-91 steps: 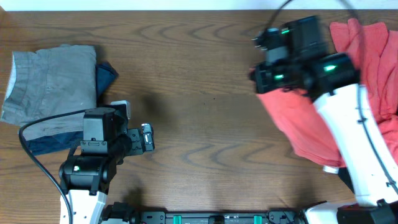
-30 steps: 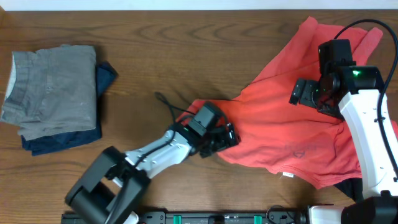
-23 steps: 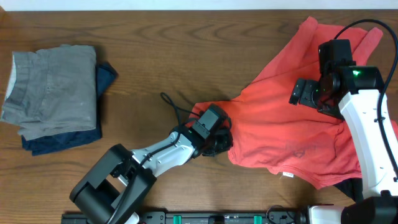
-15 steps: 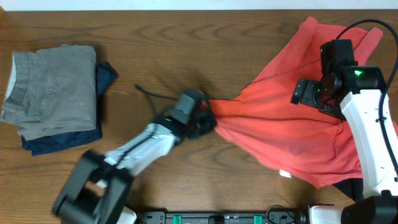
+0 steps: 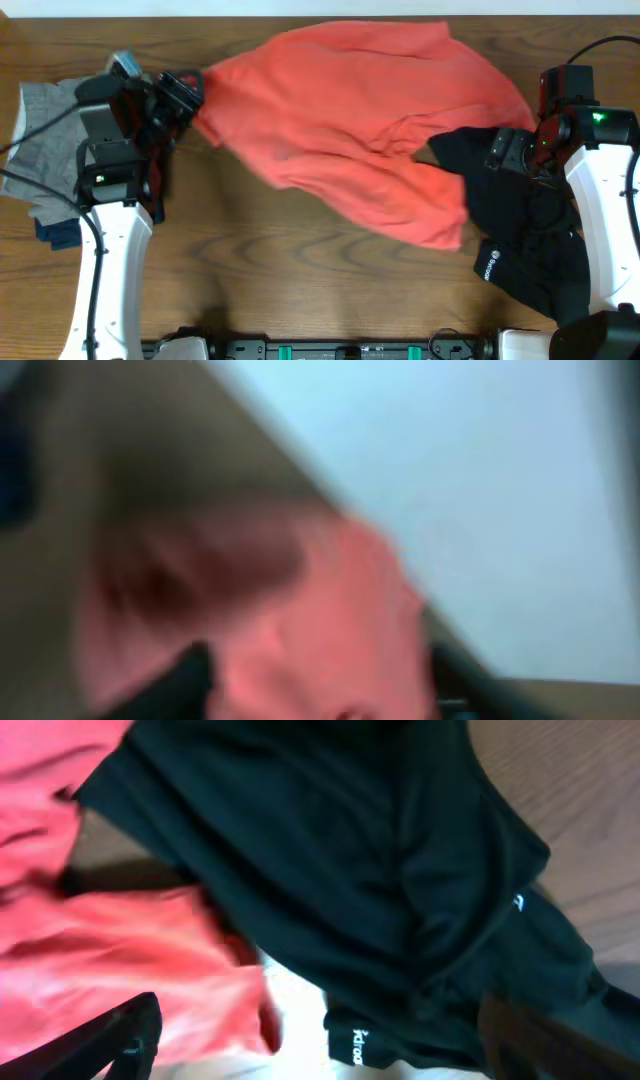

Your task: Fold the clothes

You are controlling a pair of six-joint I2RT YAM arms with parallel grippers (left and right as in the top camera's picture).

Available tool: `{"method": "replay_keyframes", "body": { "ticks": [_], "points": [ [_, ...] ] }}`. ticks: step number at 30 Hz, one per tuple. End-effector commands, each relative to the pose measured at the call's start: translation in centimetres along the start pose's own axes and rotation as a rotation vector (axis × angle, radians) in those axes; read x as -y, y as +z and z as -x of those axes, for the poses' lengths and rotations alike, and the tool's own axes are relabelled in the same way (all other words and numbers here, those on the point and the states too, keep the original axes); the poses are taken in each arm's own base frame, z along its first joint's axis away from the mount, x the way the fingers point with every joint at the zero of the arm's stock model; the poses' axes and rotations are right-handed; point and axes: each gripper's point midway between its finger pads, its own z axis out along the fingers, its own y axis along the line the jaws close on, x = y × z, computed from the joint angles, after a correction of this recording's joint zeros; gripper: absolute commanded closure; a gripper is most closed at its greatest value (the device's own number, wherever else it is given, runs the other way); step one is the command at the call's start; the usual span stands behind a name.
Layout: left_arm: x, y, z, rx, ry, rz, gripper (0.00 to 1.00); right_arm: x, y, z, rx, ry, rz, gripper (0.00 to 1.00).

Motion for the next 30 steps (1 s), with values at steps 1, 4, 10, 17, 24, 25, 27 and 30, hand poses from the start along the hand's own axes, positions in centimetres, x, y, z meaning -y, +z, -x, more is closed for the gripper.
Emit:
{"method": "replay_keyframes", "body": {
  "ticks": [1, 4, 10, 17, 24, 25, 27, 30],
  "points": [
    [-3.2, 1.8, -3.5, -0.139, -0.002, 0.111, 0.02, 0.4, -0.3, -0.1, 0.007, -0.024, -0.005, 0.01],
    [-5.1, 2.7, -7.5, -0.281, -0.028, 0.201, 0.02, 0.4, 0.0, -0.3, -0.002, -0.025, -0.008, 0.01],
    [-5.5, 3.3, -16.9, -0.607, 0.03, 0.262, 0.02, 0.5, 1.2, -1.1, -0.024, -0.029, -0.016, 0.01],
    [-6.4, 4.7, -26.6, -0.849, 0.146, 0.348, 0.02, 0.7, 3.1, -2.3, -0.056, -0.032, -0.027, 0.01],
    [-7.8, 6.3, -32.2, -0.937, 0.157, 0.416, 0.02, 0.8, 3.6, -2.7, -0.064, -0.034, -0.031, 0.01],
    [-8.0, 6.4, -32.7, -0.944, 0.156, 0.424, 0.02, 0.8, 3.6, -2.6, -0.062, -0.034, -0.03, 0.01],
    [-8.2, 6.7, -33.2, -0.951, 0.165, 0.424, 0.16, 0.8, 3.6, -2.5, -0.059, -0.033, -0.029, 0.01],
    [-8.4, 6.7, -33.2, -0.95, 0.167, 0.429, 0.75, 0.7, 3.7, -2.3, -0.05, -0.032, -0.025, 0.01]
  ]
}}
